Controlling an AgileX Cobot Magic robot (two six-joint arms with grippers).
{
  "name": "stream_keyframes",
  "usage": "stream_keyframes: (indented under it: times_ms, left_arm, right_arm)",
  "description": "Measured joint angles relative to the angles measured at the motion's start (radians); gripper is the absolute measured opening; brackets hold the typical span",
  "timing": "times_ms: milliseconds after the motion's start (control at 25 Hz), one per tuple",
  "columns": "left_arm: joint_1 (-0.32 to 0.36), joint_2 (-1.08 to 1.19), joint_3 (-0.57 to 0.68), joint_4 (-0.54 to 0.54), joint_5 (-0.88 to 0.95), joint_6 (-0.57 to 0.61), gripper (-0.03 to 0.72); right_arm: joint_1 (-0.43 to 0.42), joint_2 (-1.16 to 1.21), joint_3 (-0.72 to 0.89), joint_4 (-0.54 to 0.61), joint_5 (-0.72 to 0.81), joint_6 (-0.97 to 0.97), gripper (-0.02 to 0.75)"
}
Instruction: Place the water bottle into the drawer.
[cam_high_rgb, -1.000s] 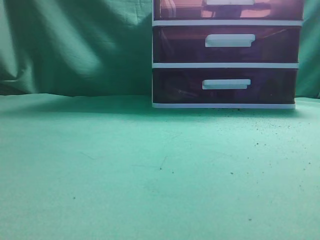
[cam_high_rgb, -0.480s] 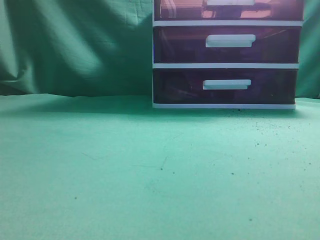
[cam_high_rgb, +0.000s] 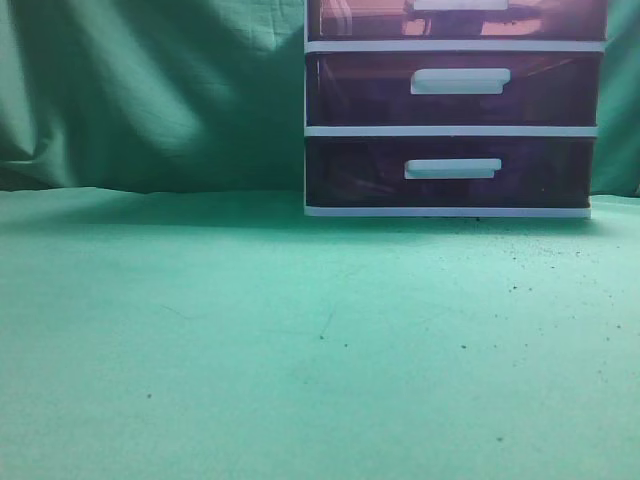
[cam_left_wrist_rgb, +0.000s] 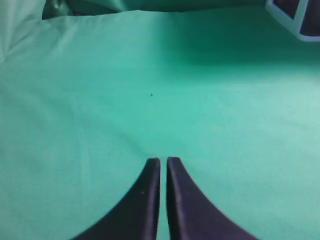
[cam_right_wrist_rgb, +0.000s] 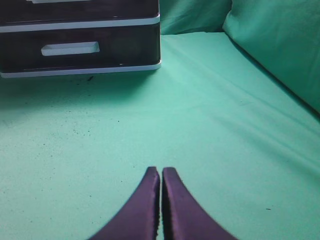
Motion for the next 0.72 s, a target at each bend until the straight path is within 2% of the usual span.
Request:
stream_keyframes:
  times_ms: [720]
  left_arm:
    - [0.000,0.000,0.000,0.000,0.004,0.004,0.000]
  right_arm:
    - [0.000,0.000,0.000,0.000,0.000,0.002,0.000]
